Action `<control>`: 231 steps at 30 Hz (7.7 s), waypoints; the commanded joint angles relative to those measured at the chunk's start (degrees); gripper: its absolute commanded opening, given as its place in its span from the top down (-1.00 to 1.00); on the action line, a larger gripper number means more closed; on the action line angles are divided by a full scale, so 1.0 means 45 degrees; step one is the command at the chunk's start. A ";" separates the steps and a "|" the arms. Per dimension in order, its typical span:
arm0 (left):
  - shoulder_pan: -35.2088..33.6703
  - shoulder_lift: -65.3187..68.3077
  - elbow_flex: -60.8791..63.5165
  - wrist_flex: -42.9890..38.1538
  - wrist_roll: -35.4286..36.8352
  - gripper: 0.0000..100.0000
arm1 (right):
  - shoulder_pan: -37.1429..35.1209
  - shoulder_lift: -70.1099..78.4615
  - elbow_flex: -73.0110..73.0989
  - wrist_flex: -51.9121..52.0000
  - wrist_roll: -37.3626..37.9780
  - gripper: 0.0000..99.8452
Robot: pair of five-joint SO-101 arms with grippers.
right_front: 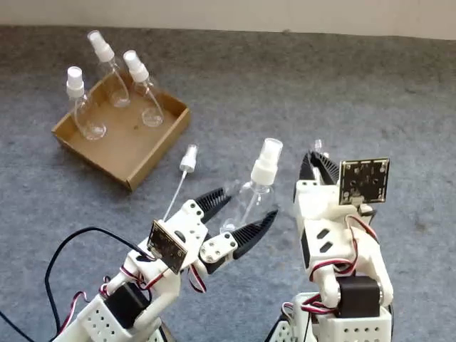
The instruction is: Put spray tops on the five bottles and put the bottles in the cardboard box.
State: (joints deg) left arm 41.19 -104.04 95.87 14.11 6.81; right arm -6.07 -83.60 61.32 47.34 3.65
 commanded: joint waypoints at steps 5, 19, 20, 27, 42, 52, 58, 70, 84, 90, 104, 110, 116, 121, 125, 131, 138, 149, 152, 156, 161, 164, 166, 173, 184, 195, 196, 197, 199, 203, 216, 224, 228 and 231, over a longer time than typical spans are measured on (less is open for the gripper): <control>0.0205 -0.0147 0.0244 -0.0274 0.0137 0.84 | 0.0186 -0.0166 -0.0147 -0.1729 0.0020 0.99; 0.0205 -0.0088 0.0244 0.0176 0.0195 0.84 | -0.2237 -0.0166 -0.1436 -0.1729 0.0020 0.99; 0.0205 -0.0088 0.0244 0.0332 0.0195 0.84 | -0.2256 -0.0166 -0.1553 -0.1729 0.0020 0.99; 0.0205 -0.0088 0.0244 0.0527 0.0195 0.84 | -0.2276 -0.0166 -0.2432 -0.1631 0.0020 0.99; 0.0088 -0.0068 0.0244 0.0527 0.0117 0.84 | -0.4503 -0.0166 -0.4444 0.2159 0.0020 0.99; -0.1924 -0.0088 0.0244 0.0488 0.0176 0.84 | -0.4484 -0.1612 -0.5480 0.3858 0.0020 0.99; -0.2999 -0.0107 0.0107 0.0469 0.0195 0.84 | -0.4484 -0.4171 -0.3370 0.3585 0.0020 0.99; -0.3917 -0.0107 0.0166 -0.0957 0.0176 0.84 | -0.4484 -0.4835 0.1182 0.1338 -0.0039 0.99; -0.5773 -0.0068 0.0244 -0.1504 0.0117 0.84 | -0.4542 -0.4835 0.6496 -0.3389 -0.0098 0.99; -0.5773 -0.0068 0.0244 -0.1543 -0.1387 0.84 | -0.4562 -0.4835 0.8215 -0.5656 -0.0039 0.99; -0.7238 0.0615 -0.3018 -0.1504 -0.2325 0.84 | -0.4972 -0.4835 0.8723 -0.5832 -0.0098 0.99; -0.7101 0.4777 -0.5832 -0.1504 -0.2286 0.84 | -0.6496 -0.4835 0.9250 -0.5832 -0.0098 0.99; -0.5734 0.7707 -0.7394 -0.1563 -0.2247 0.84 | -0.7179 -0.4835 0.9250 -0.5832 -0.0098 0.99; -0.5089 0.9387 -0.7082 -0.3321 -0.2227 0.84 | -0.7277 -0.4835 0.9250 -0.5832 -0.0098 0.99; -0.4796 1.0637 -0.6320 -0.5822 -0.0996 0.84 | -0.7258 -0.4835 0.9250 -0.5832 -0.0098 0.99; -0.4523 1.1692 -0.5636 -0.6916 0.0586 0.84 | -0.7219 -0.4835 0.9211 -0.5832 -0.0098 0.99; -0.4249 1.1673 -0.4894 -0.6857 0.1797 0.84 | -0.7219 -0.4835 0.9172 -0.5773 -0.0098 0.99; -0.3448 1.0442 -0.4405 -0.6681 0.2208 0.84 | -0.7199 -0.4835 0.9172 -0.5753 -0.0098 0.99; -0.3546 0.9172 -0.4190 -0.5138 0.2188 0.84 | -0.7199 -0.4835 0.9172 -0.5753 -0.0098 0.99; -0.3546 0.7336 -0.4171 -0.2813 0.2188 0.84 | -0.7199 -0.4835 0.9172 -0.5753 -0.0098 0.99; -0.3546 0.5148 -0.4151 -0.0821 0.2188 0.84 | -0.7199 -0.4835 0.9172 -0.5753 -0.0098 0.99; -0.3546 0.4151 -0.3956 0.0313 0.2188 0.84 | -0.7199 -0.4835 0.9172 -0.5753 -0.0098 0.99; -0.3565 0.3741 -0.3683 0.0391 0.2188 0.84 | -0.7199 -0.4816 0.9172 -0.5734 -0.0098 0.99; -0.6105 0.3292 -0.3741 0.0371 0.2168 0.84 | -0.7219 -0.4816 0.9172 -0.5265 -0.0098 0.99; -0.9915 0.3311 -0.4659 0.0371 -0.0606 0.84 | -0.7219 -0.4816 0.9172 -0.5226 -0.0059 0.99; -1.1302 0.5324 -0.5695 -0.1094 -0.1231 0.84 | -0.7219 -0.4816 0.9172 -0.5206 -0.0059 0.99; -1.1341 0.6085 -0.6164 -0.1094 -0.1231 0.84 | -0.7219 -0.4816 0.9172 -0.5206 -0.0039 0.99; -1.1380 0.6926 -0.6632 -0.1074 -0.1231 0.84 | -0.7219 -0.4816 0.9172 -0.5206 -0.0039 0.99; -1.1399 0.8508 -0.7336 -0.1074 -0.1231 0.84 | -0.7219 -0.4816 0.9172 -0.5187 -0.0039 0.99; -1.1399 1.1204 -0.7902 -0.1133 -0.1231 0.84 | -0.7199 -0.4816 0.9172 -0.5187 -0.0039 0.99; -1.1399 1.6400 -0.7844 -0.6056 -0.1250 0.84 | -0.7199 -0.4816 0.9153 -0.5187 -0.0020 0.99; -1.1399 1.9253 -0.7922 -0.9006 -0.1250 0.84 | -0.7199 -0.4816 0.9153 -0.5187 -0.0020 0.99; -1.1419 2.0249 -0.7980 -1.0159 -0.1250 0.84 | -0.7199 -0.4816 0.9153 -0.5187 -0.0020 0.99; -1.1419 2.0894 -0.8000 -1.0979 -0.1250 0.84 | -0.7199 -0.4816 0.9153 -0.5187 -0.0020 0.99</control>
State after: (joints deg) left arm -9.63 -11.91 63.96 -29.76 1.63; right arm -38.24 -104.62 95.52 23.69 3.65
